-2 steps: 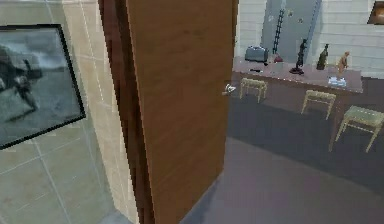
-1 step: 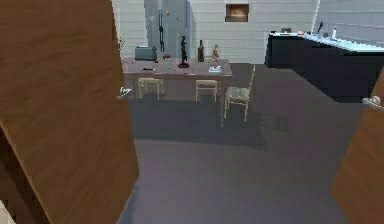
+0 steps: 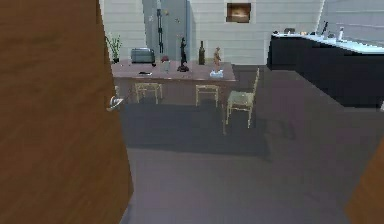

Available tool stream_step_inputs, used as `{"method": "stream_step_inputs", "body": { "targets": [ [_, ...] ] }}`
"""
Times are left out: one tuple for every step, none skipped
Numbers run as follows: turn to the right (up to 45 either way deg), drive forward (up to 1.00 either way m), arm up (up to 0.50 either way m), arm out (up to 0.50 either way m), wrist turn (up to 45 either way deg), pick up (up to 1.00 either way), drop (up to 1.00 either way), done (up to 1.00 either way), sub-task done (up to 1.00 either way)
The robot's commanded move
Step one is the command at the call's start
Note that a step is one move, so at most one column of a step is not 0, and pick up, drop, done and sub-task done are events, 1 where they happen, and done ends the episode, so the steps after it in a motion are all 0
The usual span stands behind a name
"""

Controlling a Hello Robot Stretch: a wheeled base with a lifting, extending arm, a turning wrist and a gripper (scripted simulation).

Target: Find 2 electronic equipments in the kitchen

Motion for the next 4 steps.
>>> {"method": "stream_step_inputs", "body": {
  "targets": [
    [0.0,1.00,0.00,0.00,0.0,0.00,0.00,0.00,0.00],
    [0.0,0.65,0.00,0.00,0.0,0.00,0.00,0.00,0.00],
    [-33.0,0.00,0.00,0.00,0.0,0.00,0.00,0.00,0.00],
    [0.0,0.00,0.00,0.00,0.0,0.00,0.00,0.00,1.00]
  ]
}}
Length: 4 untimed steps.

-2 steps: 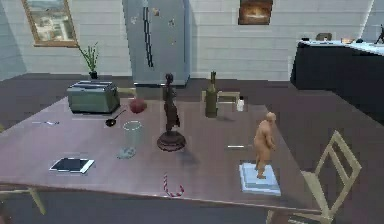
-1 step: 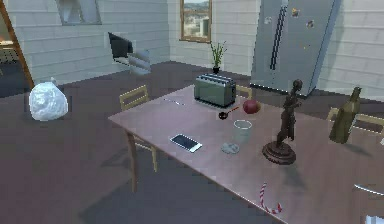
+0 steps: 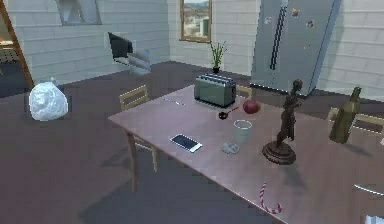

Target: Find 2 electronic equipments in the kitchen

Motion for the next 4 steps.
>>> {"method": "stream_step_inputs", "body": {
  "targets": [
    [45.0,0.00,0.00,0.00,0.0,0.00,0.00,0.00,0.00],
    [45.0,0.00,0.00,0.00,0.0,0.00,0.00,0.00,0.00],
    [27.0,0.00,0.00,0.00,0.0,0.00,0.00,0.00,0.00],
    [0.0,1.00,0.00,0.00,0.0,0.00,0.00,0.00,0.00]
  ]
}}
